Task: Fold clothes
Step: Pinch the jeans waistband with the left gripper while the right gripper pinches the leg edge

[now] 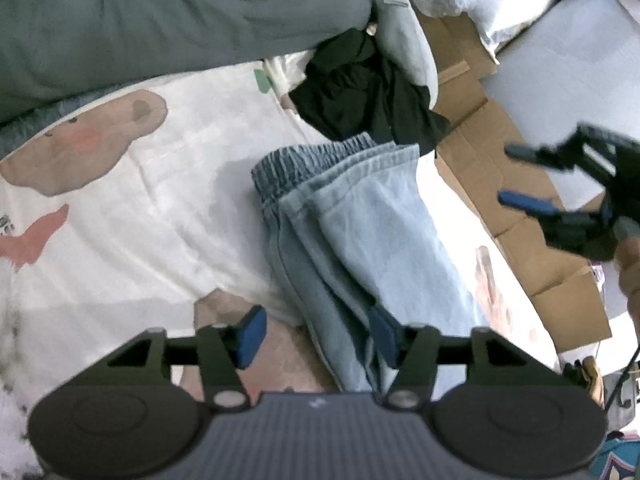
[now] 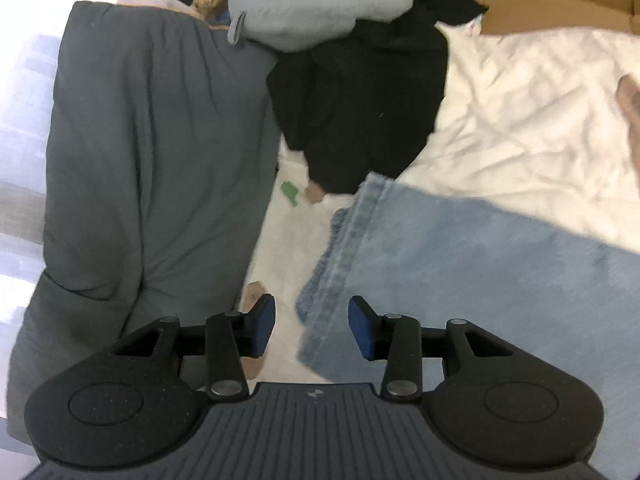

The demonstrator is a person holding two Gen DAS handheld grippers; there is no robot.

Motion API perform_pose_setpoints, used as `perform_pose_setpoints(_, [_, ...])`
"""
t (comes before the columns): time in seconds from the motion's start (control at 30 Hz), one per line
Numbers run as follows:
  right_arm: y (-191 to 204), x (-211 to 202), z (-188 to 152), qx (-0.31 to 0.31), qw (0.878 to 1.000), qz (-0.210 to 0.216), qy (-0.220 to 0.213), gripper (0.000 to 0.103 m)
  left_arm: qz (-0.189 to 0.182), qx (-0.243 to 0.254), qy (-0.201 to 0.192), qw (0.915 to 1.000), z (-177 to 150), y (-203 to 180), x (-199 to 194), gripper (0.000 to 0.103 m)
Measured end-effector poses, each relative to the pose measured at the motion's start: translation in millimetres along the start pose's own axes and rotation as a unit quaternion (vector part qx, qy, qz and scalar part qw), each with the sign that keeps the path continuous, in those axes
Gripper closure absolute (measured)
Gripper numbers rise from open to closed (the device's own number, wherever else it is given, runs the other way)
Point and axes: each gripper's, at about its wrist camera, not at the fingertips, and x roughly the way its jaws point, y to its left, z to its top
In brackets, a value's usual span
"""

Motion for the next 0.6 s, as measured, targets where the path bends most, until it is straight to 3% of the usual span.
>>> perform_pose_setpoints(0.23, [-20,-3,14,-0.082,0.996,-0.044,-0.013,0.055,-0.001,-0.014,-0.033,0.9994,18,-5,17,0.037])
perform_pose_setpoints(0.37, [-24,10,30,-0.166,0.985,-0.055,-0.004,0.055,0.027,-0.029,-0.042,0.9983,24,-8,34,0.040])
perform_pose_setpoints(0.47, [-26,19,36,-0.235,0.970,-0.063,-0.005,0.055,0.091,-0.008,-0.078,0.9928,26,-22,36,0.047])
perform_pose_setpoints(0.6, [-39,36,47,-0.275,0.960,-0.045,-0.005,0.055,0.095,0.011,-0.102,0.9902,28,-36,42,0.052])
